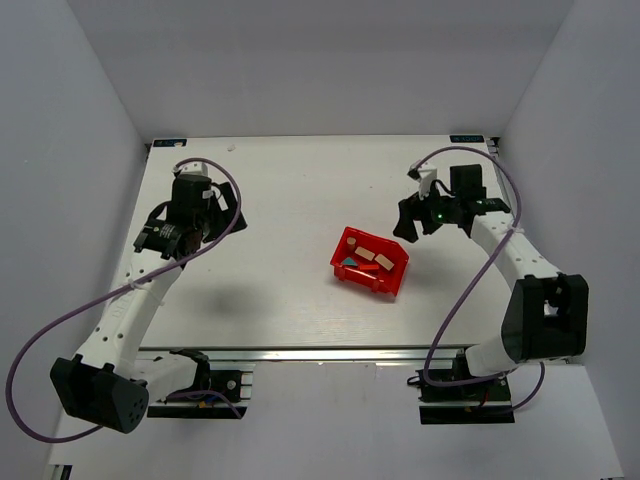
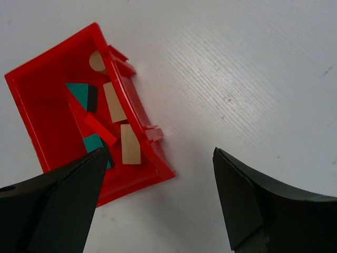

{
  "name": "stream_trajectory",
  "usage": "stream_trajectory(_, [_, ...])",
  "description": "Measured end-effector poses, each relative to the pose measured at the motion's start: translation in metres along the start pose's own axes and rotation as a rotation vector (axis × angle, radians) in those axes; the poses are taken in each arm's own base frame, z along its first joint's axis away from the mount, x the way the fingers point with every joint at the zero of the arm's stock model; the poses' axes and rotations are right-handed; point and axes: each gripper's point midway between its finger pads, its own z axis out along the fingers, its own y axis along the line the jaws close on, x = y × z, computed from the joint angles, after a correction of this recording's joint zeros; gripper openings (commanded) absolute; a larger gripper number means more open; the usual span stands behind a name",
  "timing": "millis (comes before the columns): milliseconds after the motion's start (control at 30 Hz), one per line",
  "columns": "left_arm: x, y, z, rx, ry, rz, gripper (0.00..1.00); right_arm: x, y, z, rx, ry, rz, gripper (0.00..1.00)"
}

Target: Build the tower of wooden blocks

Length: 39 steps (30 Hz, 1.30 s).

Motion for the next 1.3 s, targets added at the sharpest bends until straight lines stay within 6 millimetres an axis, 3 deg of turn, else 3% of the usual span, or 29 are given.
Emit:
stream_trajectory(467, [0.015,0.003,0.010,0.003,0.033,0.030,0.98,0.053,0.024,0.047,-0.124,0.187,-0.079,0.83])
stream_trajectory(667, [0.016,0.004,0.010,0.002,0.035,0.032,0.98,0.064,0.024,0.061,-0.065,0.209,-0.093,0.59])
stream_trajectory(833, [0.018,0.004,0.011,0.001,0.038,0.033,0.98,0.072,0.019,0.069,0.003,0.215,-0.105,0.51])
stream_trajectory(933, [0.018,0.004,0.011,0.000,0.039,0.033,0.98,0.076,0.018,0.070,0.026,0.226,-0.104,0.38])
stream_trajectory(1033, [0.018,0.004,0.011,0.001,0.038,0.033,0.98,0.075,0.015,0.071,0.057,0.227,-0.099,0.16])
stream_trajectory(1133, [0.018,0.004,0.011,0.001,0.038,0.033,0.98,0.072,0.013,0.071,0.086,0.220,-0.098,0.01])
stream_trajectory(1300, [0.018,0.003,0.010,0.008,0.038,0.032,0.98,0.065,0.008,0.056,0.160,0.225,-0.112,0.00])
